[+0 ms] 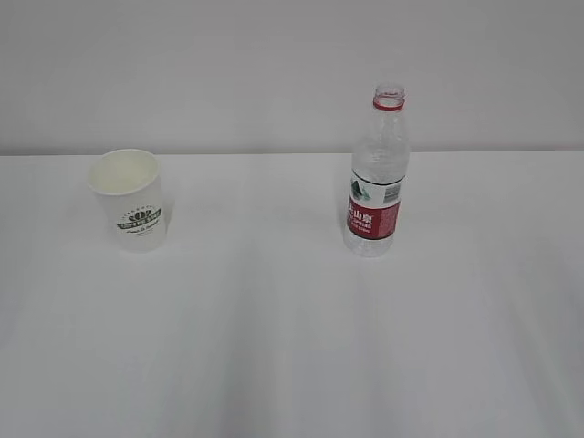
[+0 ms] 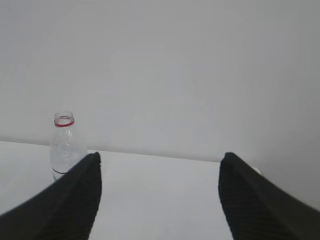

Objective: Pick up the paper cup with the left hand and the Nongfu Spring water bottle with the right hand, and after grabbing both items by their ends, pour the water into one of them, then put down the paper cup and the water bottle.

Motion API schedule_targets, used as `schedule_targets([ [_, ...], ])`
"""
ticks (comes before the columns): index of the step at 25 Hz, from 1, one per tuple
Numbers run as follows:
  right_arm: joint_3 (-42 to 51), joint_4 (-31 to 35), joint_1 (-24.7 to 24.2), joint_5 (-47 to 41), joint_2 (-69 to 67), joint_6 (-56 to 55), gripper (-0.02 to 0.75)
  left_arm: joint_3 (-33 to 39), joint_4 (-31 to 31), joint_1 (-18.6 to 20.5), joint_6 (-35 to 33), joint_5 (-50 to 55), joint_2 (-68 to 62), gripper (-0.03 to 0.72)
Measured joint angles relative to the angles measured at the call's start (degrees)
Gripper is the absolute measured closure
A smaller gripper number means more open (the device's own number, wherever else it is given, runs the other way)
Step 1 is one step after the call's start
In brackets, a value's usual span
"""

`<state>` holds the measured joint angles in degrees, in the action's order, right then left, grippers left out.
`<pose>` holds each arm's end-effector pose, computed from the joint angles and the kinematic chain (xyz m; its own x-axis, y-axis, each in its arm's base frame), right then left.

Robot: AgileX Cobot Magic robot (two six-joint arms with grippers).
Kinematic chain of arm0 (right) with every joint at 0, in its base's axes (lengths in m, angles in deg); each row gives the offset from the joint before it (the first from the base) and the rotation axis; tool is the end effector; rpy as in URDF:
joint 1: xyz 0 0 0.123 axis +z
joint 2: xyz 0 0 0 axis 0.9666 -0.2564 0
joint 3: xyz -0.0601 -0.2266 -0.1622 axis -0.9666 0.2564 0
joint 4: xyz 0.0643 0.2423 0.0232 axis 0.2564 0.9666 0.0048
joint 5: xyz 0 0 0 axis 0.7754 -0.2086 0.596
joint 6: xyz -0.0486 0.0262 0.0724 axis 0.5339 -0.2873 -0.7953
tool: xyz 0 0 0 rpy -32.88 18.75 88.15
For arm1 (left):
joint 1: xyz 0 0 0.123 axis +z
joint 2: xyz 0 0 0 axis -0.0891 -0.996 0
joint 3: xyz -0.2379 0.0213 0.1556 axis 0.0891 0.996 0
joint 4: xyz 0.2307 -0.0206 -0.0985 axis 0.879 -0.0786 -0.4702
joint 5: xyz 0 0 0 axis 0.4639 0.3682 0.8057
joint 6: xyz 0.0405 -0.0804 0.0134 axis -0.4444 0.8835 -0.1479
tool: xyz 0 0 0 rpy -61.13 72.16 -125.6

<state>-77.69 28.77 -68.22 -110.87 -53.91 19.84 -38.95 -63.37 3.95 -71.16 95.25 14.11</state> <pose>0.0418 -0.0010 0.3314 -0.0795 -0.1016 -0.9916 -0.0622 0.9934 -0.0968 0.0392 0.0012 0.3364 -0.0558 0.0553 -0.9969 0.0022 0.9985 0.0553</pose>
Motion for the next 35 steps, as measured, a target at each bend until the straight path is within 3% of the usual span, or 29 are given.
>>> schedule_targets([
  [35,0.0,-0.17,0.0,34.26,-33.96,0.12,0.186,0.0,0.24,0.0,-0.13,-38.56,-35.05,0.157],
])
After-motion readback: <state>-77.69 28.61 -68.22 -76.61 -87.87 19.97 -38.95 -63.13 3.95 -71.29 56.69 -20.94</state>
